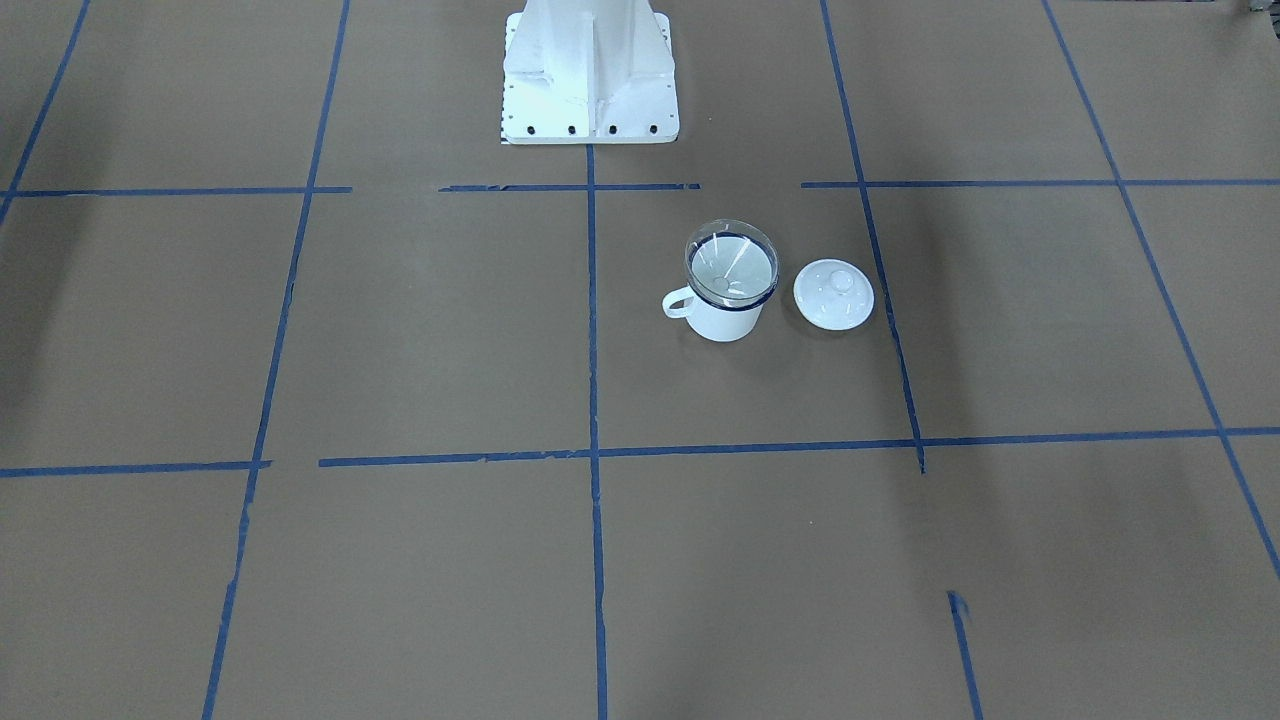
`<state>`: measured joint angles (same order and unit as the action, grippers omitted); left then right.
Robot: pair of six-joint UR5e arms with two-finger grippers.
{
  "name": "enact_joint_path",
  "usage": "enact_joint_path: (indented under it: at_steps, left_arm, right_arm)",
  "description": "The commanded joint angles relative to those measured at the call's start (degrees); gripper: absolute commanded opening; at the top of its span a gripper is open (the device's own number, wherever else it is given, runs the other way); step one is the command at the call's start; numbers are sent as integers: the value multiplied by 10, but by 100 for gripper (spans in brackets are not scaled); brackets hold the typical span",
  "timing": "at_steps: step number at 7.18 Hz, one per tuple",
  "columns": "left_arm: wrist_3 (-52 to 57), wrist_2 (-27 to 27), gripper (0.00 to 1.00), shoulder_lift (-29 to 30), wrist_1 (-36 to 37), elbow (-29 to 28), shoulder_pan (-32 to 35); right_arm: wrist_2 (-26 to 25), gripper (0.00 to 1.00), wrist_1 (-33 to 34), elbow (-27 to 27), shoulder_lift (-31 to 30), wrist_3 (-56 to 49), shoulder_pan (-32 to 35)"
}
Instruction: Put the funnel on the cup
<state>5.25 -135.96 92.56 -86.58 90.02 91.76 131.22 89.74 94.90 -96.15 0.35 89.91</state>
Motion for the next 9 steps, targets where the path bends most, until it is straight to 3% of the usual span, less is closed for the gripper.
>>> enact_joint_path:
  at_steps: [1, 3, 5, 9]
  left_arm:
    - [0, -1, 100, 4, -9, -6, -4]
    - [4, -4, 100, 1, -4, -4, -1]
    - [4, -6, 100, 9, 56, 15, 16]
    - [5, -6, 100, 17, 51, 18, 17]
  right_arm:
    - [0, 100, 0, 0, 0, 0, 0]
    - [0, 100, 0, 0, 0, 0, 0]
    - [0, 100, 0, 0, 0, 0, 0]
    - [0, 100, 0, 0, 0, 0, 0]
